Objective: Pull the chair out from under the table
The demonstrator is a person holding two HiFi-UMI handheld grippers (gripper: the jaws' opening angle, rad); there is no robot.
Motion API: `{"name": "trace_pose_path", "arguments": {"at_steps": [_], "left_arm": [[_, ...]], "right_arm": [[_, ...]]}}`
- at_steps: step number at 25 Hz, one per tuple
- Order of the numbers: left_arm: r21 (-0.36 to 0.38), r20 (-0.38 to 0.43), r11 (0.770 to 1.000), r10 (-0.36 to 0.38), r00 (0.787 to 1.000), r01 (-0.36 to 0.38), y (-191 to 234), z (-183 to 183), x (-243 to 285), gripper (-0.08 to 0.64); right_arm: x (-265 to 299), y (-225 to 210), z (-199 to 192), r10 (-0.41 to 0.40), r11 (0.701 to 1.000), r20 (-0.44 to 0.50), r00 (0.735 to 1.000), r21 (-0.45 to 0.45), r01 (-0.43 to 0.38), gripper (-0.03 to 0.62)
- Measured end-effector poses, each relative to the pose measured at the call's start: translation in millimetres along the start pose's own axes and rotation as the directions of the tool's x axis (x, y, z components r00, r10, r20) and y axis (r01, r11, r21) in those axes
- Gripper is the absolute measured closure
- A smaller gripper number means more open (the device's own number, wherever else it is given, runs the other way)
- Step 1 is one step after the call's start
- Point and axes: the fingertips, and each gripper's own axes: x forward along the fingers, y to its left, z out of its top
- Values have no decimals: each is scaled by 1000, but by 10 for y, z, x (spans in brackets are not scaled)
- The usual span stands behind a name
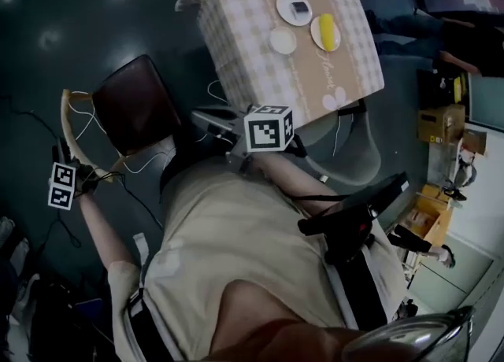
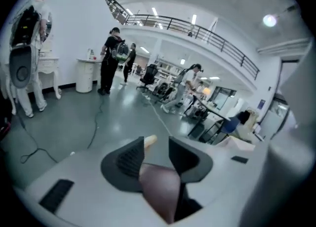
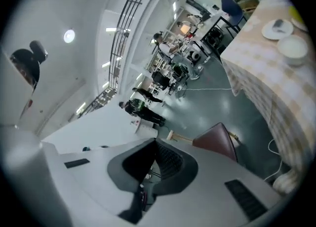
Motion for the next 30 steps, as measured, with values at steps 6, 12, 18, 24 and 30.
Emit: {"name": "trace_pose_path", "arguments": {"at_steps": [6, 12, 18, 24, 30], "left_arm": [[116, -72, 949, -285, 956, 292, -1390, -227, 173, 552], [165, -137, 924, -324, 936, 344, -1819, -522, -23, 552], [208, -139, 900, -360, 923, 383, -2237, -659, -499, 552], [109, -80, 849, -511, 856, 517, -2998, -666, -1090, 552], [275, -39, 814, -523, 852, 512, -3325, -715, -1724, 552]], "right_arm": [[-374, 85, -3, 10, 999, 92, 996, -45, -6, 583], [-657, 144, 0, 60, 991, 137, 989, -130, -42, 583], [-1010, 477, -109, 172, 948, 98, 980, -288, -138, 583], [-1531, 480, -164, 235, 939, 142, 962, -290, -187, 583], [-1778, 504, -414, 323, 928, 139, 936, -239, -285, 583]]}}
